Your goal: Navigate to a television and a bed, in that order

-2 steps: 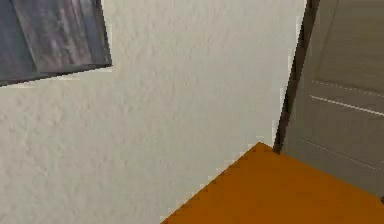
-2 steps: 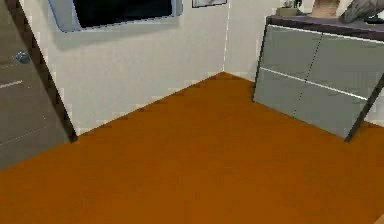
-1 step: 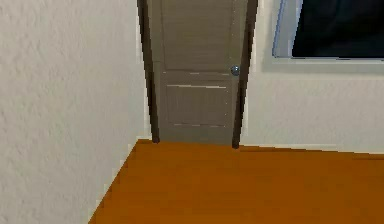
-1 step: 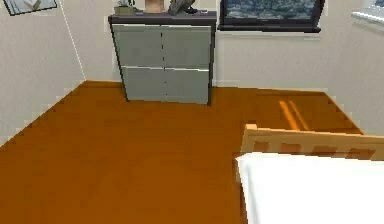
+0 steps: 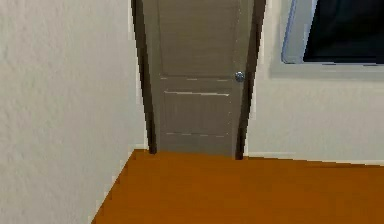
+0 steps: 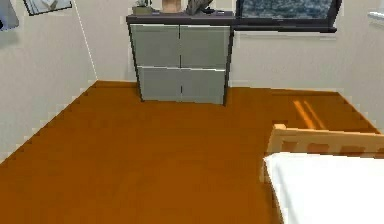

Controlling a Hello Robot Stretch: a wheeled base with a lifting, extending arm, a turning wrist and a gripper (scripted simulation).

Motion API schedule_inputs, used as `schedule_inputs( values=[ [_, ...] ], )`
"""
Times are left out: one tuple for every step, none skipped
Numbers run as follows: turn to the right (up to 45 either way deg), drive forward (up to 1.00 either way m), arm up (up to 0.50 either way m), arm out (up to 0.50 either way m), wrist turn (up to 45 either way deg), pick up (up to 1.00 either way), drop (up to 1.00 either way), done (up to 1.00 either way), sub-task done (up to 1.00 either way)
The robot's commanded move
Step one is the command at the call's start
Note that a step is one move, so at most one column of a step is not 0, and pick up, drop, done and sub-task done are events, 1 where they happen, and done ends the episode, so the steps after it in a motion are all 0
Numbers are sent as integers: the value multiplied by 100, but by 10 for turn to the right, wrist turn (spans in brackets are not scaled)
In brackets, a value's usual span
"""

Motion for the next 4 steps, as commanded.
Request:
schedule_inputs(
  values=[
    [-390,0,0,0,0,0,0,0,0],
    [0,20,0,0,0,0,0,0,0],
    [-450,0,0,0,0,0,0,0,0],
    [-450,0,0,0,0,0,0,0,0]
  ],
)
